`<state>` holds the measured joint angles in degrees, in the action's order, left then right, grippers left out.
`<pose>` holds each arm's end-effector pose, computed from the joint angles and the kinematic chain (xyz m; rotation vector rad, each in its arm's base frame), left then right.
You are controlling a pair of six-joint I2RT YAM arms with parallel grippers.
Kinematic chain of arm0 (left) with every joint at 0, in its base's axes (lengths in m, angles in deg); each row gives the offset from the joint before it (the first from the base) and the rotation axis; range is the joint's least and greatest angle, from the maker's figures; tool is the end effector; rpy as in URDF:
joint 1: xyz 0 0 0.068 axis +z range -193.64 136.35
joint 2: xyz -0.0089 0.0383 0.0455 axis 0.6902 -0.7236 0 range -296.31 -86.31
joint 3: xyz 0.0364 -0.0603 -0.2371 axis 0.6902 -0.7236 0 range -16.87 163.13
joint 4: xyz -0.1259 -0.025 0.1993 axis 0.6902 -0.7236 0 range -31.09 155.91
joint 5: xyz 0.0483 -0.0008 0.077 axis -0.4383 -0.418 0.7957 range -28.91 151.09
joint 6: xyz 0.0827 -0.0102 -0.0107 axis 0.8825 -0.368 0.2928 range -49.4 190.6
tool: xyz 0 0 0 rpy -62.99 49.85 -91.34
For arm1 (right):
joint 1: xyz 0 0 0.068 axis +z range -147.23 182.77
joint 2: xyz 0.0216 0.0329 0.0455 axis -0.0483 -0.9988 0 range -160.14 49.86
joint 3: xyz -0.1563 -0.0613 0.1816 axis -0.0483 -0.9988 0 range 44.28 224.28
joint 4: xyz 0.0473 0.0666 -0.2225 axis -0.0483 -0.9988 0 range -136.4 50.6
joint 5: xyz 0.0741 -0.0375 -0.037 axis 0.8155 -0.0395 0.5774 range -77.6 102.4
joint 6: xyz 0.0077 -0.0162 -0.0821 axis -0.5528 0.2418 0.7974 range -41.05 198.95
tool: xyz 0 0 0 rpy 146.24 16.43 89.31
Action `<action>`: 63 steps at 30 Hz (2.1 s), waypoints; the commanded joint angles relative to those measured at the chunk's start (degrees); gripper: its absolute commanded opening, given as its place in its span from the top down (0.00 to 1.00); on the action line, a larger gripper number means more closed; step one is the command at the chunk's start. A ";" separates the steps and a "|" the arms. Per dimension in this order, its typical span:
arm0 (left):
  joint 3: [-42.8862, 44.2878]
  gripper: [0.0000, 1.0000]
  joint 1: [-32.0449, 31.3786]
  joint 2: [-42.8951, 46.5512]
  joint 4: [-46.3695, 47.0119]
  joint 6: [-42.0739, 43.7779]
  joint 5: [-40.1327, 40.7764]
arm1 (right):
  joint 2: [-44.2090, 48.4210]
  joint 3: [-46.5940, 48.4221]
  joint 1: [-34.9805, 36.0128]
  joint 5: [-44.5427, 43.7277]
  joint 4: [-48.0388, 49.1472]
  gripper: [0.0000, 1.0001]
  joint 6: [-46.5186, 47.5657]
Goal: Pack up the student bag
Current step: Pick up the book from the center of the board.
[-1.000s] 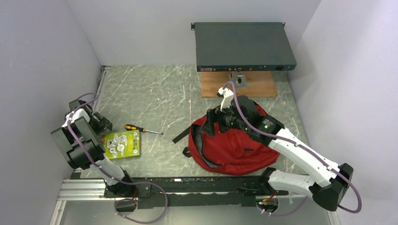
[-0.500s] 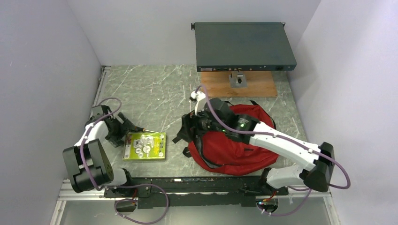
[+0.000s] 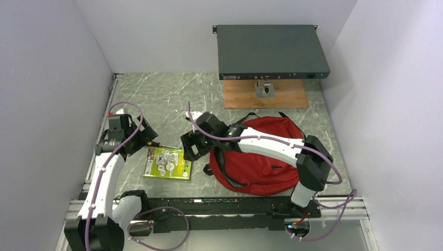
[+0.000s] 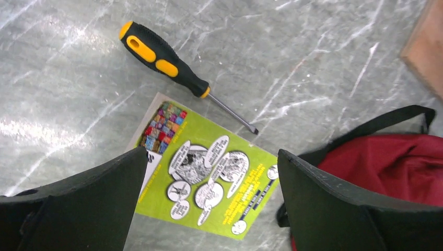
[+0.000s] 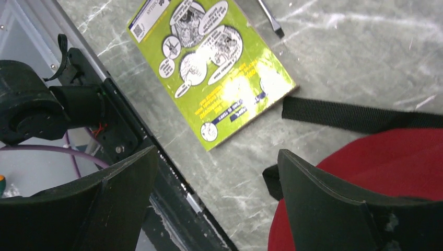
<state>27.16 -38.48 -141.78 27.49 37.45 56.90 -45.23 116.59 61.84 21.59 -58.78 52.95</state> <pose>0.2063 0.0132 0.2120 -0.7768 2.3359 -0.3048 0.1825 0.3275 0.2223 -0.7915 2.3550 0.8916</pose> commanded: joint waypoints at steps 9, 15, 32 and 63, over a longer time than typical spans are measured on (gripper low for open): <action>-12.73 0.00 -6.53 15.84 -6.25 -14.98 -9.81 | -12.99 12.50 -1.55 4.83 -1.38 0.14 5.94; -18.15 0.04 -7.58 21.43 -4.32 -17.88 -9.86 | -17.75 13.78 -3.61 9.22 1.25 0.16 5.11; -23.00 0.08 -7.55 17.26 0.23 -18.09 -9.61 | -25.38 17.49 -5.28 14.31 2.59 0.32 3.61; -24.17 0.08 -7.64 15.78 0.80 -18.05 -8.39 | -14.62 0.95 -5.19 26.94 21.22 0.30 -17.71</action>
<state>4.93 -45.95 -124.81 28.80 19.66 46.89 -63.79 120.31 55.78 45.55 -42.41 39.14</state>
